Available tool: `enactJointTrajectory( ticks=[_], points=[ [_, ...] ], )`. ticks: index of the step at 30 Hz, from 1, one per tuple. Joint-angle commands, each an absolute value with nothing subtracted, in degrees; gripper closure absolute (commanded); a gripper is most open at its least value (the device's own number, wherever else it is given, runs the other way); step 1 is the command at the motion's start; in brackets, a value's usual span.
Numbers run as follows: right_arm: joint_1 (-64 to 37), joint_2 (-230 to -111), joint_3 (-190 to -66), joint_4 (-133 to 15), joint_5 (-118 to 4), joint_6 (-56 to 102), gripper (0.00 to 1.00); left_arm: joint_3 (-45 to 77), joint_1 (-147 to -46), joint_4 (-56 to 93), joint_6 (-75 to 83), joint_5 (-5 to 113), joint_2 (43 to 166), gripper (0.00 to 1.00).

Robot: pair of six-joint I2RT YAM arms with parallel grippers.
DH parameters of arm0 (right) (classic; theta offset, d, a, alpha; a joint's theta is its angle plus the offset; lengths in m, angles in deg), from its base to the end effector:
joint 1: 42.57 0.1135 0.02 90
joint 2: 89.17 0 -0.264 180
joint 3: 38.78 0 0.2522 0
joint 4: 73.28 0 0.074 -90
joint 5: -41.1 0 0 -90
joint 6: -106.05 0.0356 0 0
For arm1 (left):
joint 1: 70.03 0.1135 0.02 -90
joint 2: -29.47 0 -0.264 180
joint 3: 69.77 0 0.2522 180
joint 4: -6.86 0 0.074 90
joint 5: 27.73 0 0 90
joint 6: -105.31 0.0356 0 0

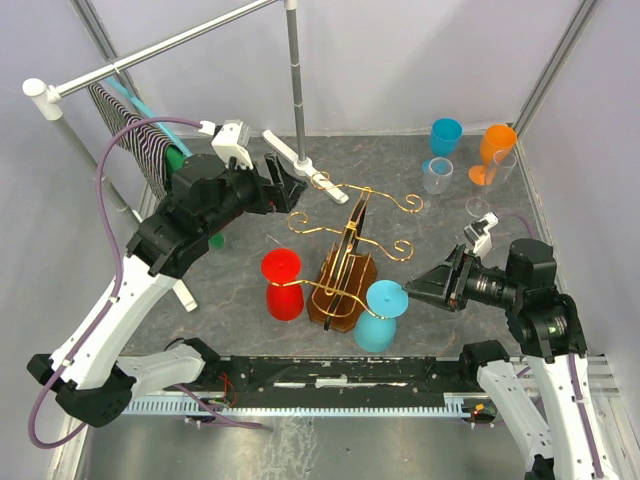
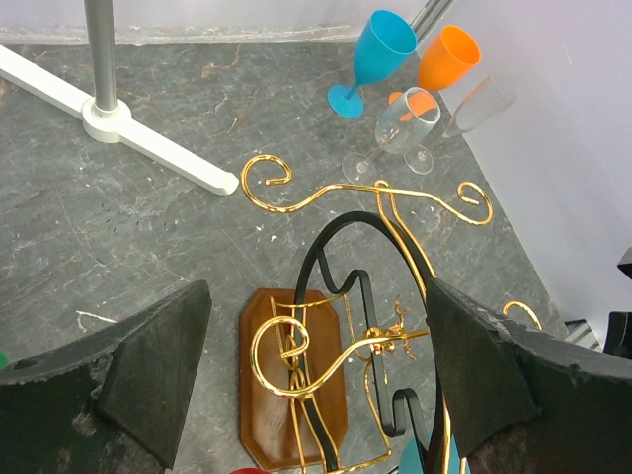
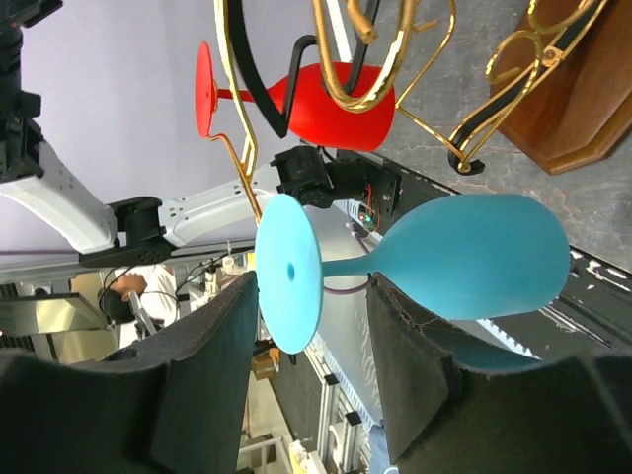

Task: Take the wine glass off the wine glass rack

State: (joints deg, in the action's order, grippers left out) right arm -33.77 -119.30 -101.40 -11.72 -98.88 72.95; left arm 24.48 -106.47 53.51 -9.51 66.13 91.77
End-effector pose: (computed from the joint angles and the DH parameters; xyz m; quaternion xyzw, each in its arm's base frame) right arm 0.0839 0.0406 0.3344 0.1228 0.8007 0.5552 0.1885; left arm 0.1762 -0.1271 0.4529 0.0596 0.7893 -0.2881 0.5389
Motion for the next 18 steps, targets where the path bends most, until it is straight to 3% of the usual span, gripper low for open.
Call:
enactJointTrajectory(
  ticks=[1,18],
  points=[
    [-33.63,-118.18,-99.85,-18.69,-102.49,76.04,0.45,24.61,-106.33,51.16,-11.23,64.83,91.40,0.04],
    [-33.69,-118.13,-97.85,-20.70,-107.84,76.58,0.56,23.71,-106.29,50.10,-11.76,63.90,92.25,0.04]
  ],
)
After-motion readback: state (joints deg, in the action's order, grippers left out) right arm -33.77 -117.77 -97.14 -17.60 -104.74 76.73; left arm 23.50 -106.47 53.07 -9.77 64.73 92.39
